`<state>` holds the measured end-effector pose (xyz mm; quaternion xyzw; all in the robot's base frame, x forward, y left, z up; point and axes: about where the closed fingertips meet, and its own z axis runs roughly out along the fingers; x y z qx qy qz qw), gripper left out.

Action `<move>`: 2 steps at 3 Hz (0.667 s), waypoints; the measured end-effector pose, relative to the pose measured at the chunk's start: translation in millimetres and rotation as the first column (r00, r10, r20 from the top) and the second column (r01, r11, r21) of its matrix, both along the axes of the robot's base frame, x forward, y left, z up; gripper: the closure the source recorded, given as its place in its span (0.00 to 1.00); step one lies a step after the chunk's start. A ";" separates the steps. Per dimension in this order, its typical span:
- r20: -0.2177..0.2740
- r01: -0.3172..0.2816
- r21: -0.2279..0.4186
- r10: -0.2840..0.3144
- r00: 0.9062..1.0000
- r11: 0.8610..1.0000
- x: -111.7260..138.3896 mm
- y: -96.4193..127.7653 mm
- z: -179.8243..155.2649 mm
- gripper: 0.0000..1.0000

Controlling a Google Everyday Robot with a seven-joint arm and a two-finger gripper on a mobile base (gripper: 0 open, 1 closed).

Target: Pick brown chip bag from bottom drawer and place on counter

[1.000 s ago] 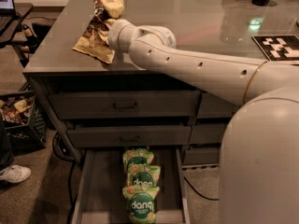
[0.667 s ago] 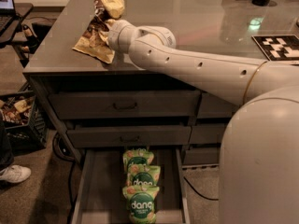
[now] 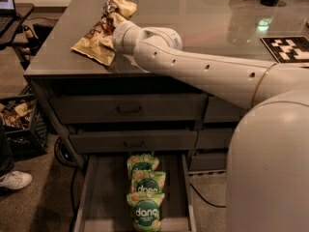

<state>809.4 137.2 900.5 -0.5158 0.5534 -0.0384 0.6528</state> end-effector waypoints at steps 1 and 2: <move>0.000 0.000 0.000 0.000 1.000 1.000 0.0 0.2 0.0 0.00; 0.000 0.000 0.000 0.000 1.000 1.000 0.0 0.2 0.0 0.00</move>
Offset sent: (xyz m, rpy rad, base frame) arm 0.0000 0.0000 0.0000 0.0000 0.0000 0.0000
